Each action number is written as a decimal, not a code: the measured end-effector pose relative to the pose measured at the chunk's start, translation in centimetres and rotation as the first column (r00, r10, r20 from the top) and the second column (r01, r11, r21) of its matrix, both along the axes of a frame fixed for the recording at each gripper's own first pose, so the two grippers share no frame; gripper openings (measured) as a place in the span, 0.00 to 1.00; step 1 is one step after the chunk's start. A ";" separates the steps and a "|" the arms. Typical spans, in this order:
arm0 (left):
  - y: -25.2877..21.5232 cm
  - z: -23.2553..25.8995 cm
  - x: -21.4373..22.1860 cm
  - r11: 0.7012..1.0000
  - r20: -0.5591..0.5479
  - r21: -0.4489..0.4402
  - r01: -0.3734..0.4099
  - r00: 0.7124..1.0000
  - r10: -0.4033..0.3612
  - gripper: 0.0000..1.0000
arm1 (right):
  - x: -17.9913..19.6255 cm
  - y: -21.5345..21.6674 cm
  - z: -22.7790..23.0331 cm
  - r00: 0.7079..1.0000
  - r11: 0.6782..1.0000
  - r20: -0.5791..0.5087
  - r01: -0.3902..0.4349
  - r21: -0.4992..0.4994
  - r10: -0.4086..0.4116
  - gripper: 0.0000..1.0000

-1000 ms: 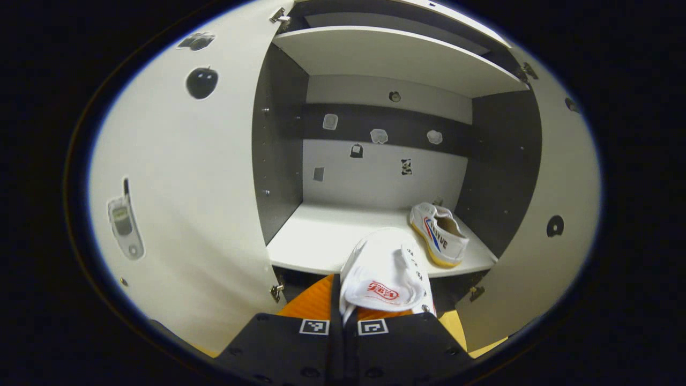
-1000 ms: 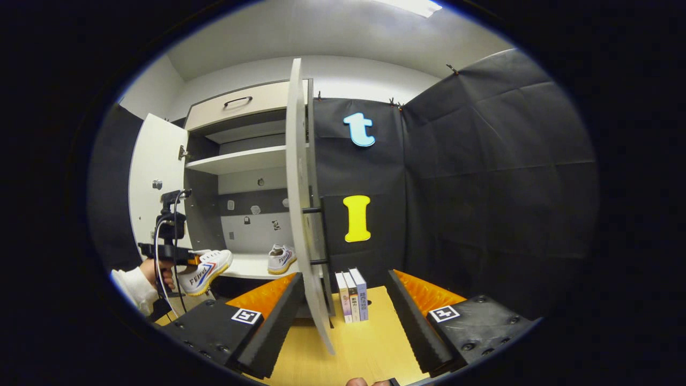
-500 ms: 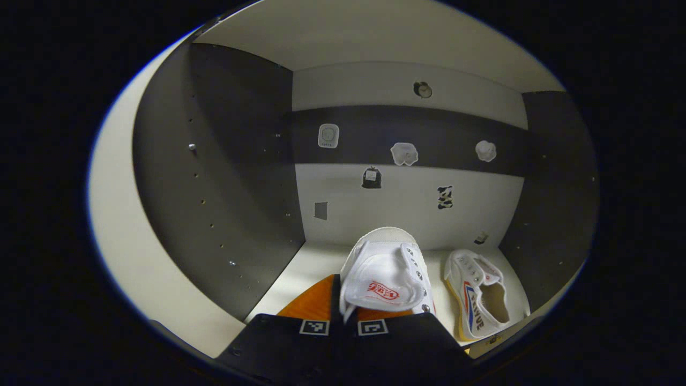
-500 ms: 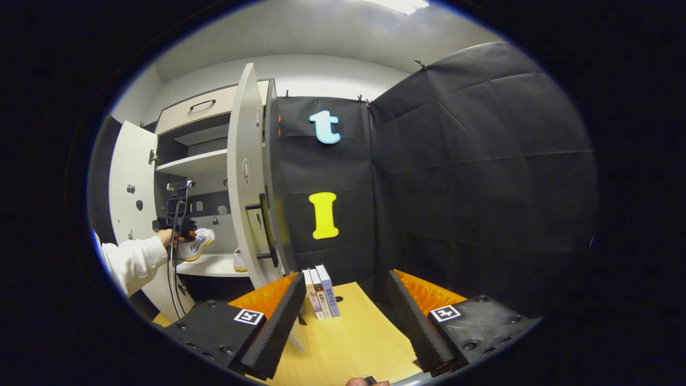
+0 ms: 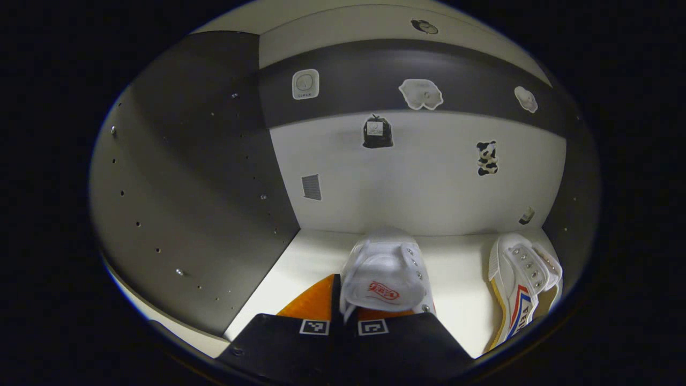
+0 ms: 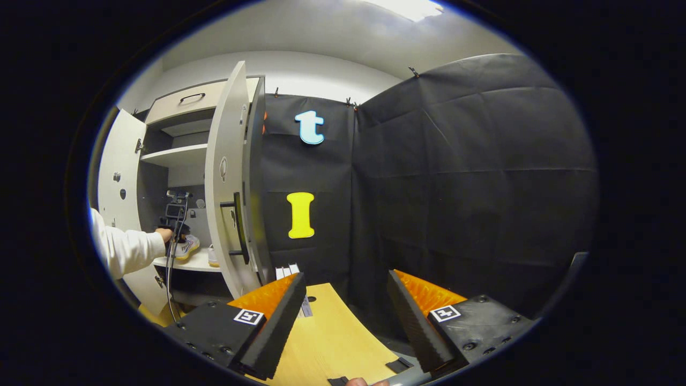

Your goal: Grab one shoe with the right hand and put it into the shoe cabinet, grab the other shoe with the left hand and put it into the shoe cabinet; then close the right door with the right hand and the left door with the left hand.

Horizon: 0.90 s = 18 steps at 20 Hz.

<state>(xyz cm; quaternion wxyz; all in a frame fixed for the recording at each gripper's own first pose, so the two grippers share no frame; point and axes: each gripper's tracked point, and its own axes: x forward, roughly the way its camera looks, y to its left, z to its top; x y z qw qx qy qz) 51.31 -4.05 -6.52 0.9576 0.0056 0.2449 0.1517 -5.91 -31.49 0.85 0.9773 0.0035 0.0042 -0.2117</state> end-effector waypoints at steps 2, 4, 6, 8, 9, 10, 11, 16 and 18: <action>-0.4 -0.4 0.5 1.000 -0.002 0.008 0.008 1.000 -0.008 0.05 | 0.1 0.0 0.1 1.000 1.000 0.000 0.006 -0.003 -0.006 0.96; -0.9 -1.1 0.7 1.000 -0.022 0.008 0.028 0.999 -0.027 0.05 | 0.1 0.1 0.1 1.000 1.000 0.001 0.009 -0.002 -0.009 0.96; -1.5 -1.7 0.5 0.999 -0.046 0.003 0.051 0.998 -0.050 0.11 | 0.1 0.2 0.2 1.000 1.000 0.006 0.010 -0.001 -0.010 0.96; -1.3 -1.6 0.4 0.998 -0.043 0.013 0.057 0.997 -0.057 0.16 | 0.1 0.2 0.1 1.000 1.000 0.008 0.009 0.000 -0.009 0.96; -1.3 -1.4 0.0 0.998 -0.042 0.022 0.054 0.998 -0.053 0.13 | 0.2 0.3 0.1 1.000 1.000 0.010 0.007 0.003 -0.007 0.96; -1.2 -1.1 -0.3 0.998 -0.036 0.032 0.049 0.998 -0.048 0.24 | 0.3 0.4 0.1 1.000 1.000 0.010 0.003 0.009 -0.003 0.96; -1.0 -0.8 -0.6 0.998 -0.026 0.048 0.040 0.999 -0.039 0.31 | 0.4 0.5 0.0 1.000 1.000 0.013 -0.003 0.016 0.003 0.96; -0.6 0.4 -3.5 0.993 0.024 0.112 0.038 0.999 -0.041 0.83 | 0.5 1.4 0.0 0.999 0.999 0.023 -0.039 0.023 0.038 0.96; -1.4 1.1 -4.9 0.993 0.064 0.106 0.061 0.996 -0.068 0.91 | 0.6 2.0 0.2 0.998 0.998 0.030 -0.059 0.035 0.058 0.96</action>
